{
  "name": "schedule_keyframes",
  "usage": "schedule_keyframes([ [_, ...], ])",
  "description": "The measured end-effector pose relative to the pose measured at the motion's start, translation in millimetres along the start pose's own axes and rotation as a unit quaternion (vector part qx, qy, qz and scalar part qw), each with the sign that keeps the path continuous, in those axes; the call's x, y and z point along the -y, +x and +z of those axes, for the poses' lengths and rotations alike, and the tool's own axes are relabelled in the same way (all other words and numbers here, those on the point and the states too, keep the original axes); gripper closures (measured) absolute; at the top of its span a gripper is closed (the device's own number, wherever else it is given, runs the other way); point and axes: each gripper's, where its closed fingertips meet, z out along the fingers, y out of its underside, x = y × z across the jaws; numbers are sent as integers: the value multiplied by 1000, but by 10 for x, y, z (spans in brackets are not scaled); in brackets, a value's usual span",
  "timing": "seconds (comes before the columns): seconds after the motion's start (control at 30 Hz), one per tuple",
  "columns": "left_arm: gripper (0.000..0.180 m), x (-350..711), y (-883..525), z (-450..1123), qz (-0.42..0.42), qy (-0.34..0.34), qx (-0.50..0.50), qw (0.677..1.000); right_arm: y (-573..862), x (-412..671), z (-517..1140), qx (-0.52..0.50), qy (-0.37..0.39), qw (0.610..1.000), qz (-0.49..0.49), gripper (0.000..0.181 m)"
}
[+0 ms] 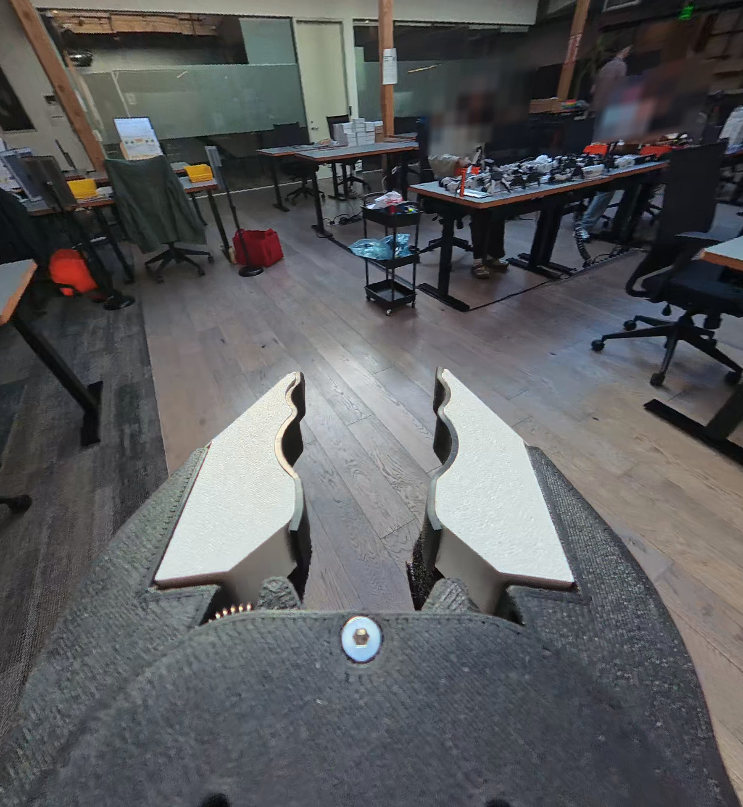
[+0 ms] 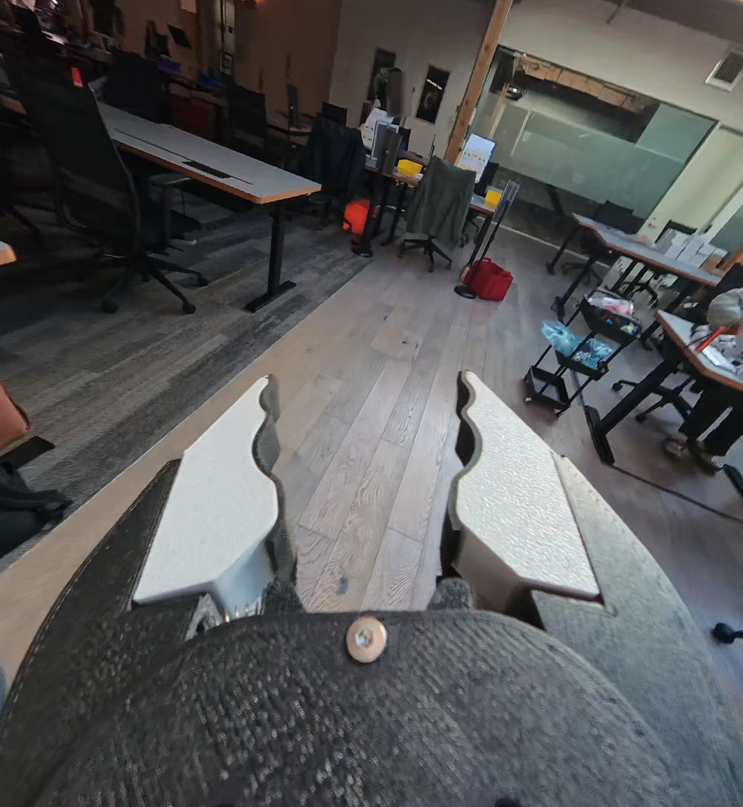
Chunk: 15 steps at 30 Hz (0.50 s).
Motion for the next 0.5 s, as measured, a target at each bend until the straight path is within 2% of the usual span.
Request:
schedule_keyframes([
  [0.03,122,-14,-161,68,-11,-7,20,1000,130,115,351,-4,10,1000,-19,79],
  [0.07,122,-34,-304,139,-26,-12,35,999,217,208,697,3,15,999,-30,71],
  [0.17,123,-83,-691,414,-46,-16,63,997,333,387,1690,41,45,998,-21,68],
  [0.23,124,-132,-999,678,-22,-32,81,996,352,367,2318,66,53,996,-6,77],
  [0.37,127,3,-1635,1450,3,-25,81,996,363,338,3334,85,75,994,5,110],
  [0.43,124,185,-1891,1947,-19,-21,60,998,386,313,3787,97,59,993,8,111],
  [0.5,125,446,-2108,2476,-15,3,37,999,556,326,4177,81,56,995,-34,110],
])
